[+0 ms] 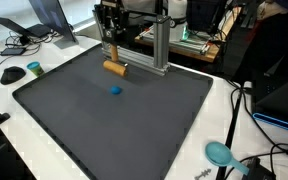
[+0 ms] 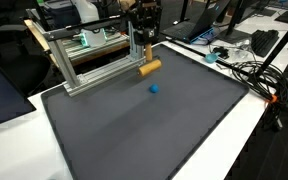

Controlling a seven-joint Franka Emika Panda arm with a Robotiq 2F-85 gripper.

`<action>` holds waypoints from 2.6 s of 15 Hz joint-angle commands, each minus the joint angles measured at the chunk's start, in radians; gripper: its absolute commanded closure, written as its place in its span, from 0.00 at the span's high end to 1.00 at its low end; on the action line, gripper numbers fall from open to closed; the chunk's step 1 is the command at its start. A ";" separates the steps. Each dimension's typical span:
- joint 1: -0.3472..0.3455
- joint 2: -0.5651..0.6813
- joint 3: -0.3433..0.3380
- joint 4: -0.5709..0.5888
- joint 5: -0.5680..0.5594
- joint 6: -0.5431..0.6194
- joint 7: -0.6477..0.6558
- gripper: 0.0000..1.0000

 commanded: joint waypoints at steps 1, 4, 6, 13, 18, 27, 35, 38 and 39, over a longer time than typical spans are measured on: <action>0.014 0.065 -0.010 0.057 0.018 0.023 -0.005 0.22; 0.017 0.107 -0.010 0.085 0.019 0.028 -0.006 0.22; 0.017 0.133 -0.010 0.101 0.030 0.031 -0.013 0.22; 0.019 0.185 -0.009 0.126 0.044 0.060 -0.013 0.22; 0.019 0.204 -0.010 0.128 0.044 0.071 -0.012 0.22; 0.020 0.229 -0.007 0.126 0.054 0.076 -0.015 0.22; 0.020 0.247 -0.012 0.146 0.042 0.082 -0.012 0.22; 0.018 0.264 -0.012 0.163 0.047 0.071 -0.018 0.22; 0.017 0.269 -0.010 0.168 0.054 0.065 -0.023 0.22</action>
